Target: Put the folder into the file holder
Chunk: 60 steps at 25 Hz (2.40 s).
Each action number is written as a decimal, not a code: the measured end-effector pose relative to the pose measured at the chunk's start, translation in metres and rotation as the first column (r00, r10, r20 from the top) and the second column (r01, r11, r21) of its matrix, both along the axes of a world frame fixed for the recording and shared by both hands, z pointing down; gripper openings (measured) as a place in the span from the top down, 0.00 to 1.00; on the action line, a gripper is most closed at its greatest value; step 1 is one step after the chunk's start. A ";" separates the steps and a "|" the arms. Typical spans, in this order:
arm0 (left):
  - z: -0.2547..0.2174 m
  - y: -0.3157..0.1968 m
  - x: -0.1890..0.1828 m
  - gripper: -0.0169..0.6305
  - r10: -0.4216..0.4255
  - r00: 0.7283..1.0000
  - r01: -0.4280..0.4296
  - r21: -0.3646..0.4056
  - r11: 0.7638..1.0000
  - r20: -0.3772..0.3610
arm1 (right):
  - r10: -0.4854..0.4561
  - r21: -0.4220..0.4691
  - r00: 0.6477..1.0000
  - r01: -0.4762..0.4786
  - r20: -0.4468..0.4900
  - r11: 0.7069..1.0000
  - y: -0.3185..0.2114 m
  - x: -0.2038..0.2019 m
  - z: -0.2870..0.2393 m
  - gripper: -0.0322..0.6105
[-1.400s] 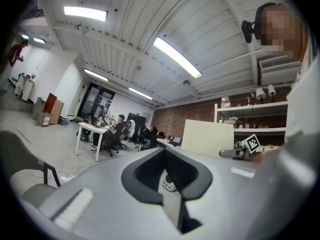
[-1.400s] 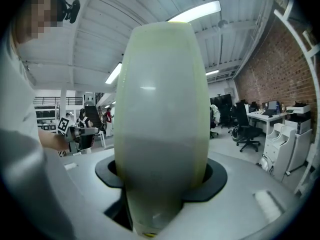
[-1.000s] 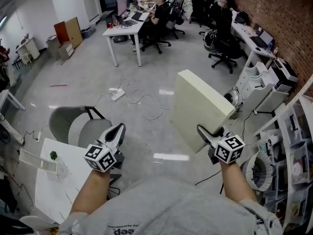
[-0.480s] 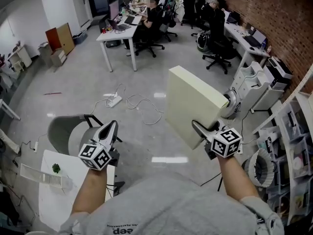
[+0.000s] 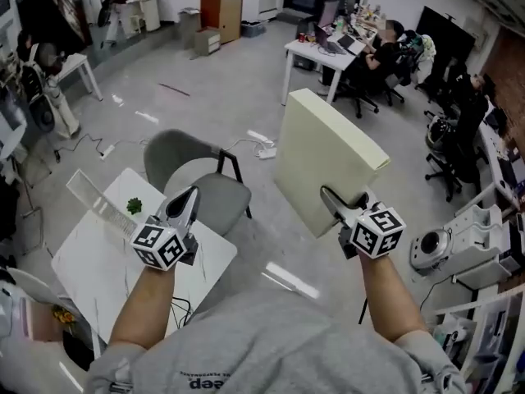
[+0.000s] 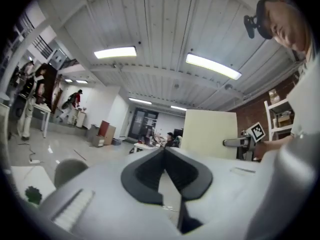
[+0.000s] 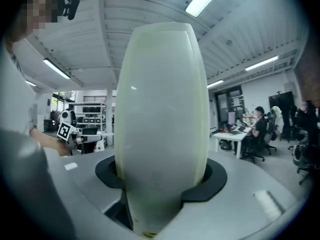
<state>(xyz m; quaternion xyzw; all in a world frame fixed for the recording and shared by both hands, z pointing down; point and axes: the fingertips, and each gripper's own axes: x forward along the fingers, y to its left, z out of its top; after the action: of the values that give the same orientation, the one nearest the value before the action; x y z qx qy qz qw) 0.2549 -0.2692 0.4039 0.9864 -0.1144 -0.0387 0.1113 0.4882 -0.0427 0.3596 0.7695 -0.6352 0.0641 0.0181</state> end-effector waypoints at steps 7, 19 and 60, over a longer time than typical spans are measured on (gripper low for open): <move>0.018 -0.077 -0.169 0.88 -0.334 0.942 0.335 -0.029 0.942 0.014 | -0.321 0.005 0.947 0.321 -0.008 0.947 -0.182 -0.111 -0.011 0.53; 0.046 -0.122 -0.394 0.88 -0.657 0.754 0.657 -0.062 0.751 0.028 | -0.627 0.011 0.778 0.627 0.035 0.779 -0.365 -0.346 -0.006 0.53; 0.129 -0.163 -0.509 0.88 -0.696 0.706 0.708 -0.141 0.692 0.131 | -0.602 0.000 0.798 0.602 -0.001 0.798 -0.497 -0.508 0.095 0.53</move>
<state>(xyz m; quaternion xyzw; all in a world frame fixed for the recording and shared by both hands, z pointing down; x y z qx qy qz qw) -0.2545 -0.4325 0.5333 0.8541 -0.4892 -0.0348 0.1733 -0.0202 -0.5401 0.4551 0.5281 -0.8466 0.0548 0.0379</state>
